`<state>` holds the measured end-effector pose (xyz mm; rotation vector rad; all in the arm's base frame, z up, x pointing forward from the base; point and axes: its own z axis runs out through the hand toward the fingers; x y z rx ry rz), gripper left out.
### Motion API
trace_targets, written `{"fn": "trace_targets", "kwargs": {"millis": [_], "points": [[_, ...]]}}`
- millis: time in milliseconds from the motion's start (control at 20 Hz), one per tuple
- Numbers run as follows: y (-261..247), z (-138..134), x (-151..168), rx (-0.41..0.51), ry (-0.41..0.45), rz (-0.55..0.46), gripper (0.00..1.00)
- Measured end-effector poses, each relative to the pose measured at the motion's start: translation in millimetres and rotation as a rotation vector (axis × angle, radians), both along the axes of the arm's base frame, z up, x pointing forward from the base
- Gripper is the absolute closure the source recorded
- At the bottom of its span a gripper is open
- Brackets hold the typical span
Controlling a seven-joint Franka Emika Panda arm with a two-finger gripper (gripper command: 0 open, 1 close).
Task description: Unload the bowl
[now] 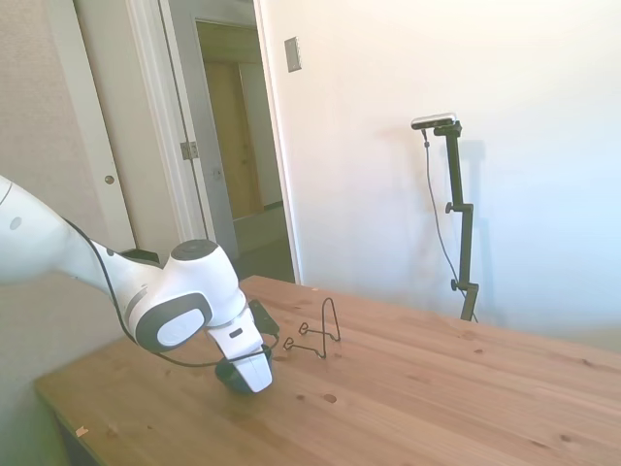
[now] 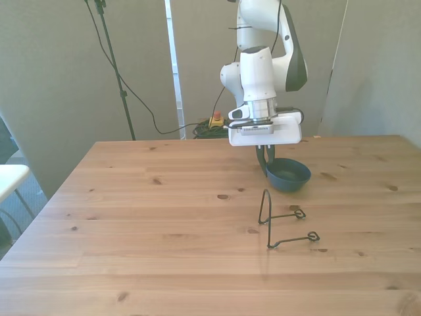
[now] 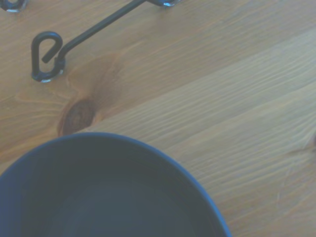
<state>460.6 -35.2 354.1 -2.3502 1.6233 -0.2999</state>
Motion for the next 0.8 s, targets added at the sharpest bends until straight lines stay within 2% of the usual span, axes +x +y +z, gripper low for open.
{"fn": "trace_targets", "kwargs": {"millis": [500, 800], "points": [[-3.9, 0.0, 0.1, -0.008, -0.005, 0.017, 0.0], [-0.5, 15.5, 4.8, -0.023, -0.042, 0.034, 0.0]]}}
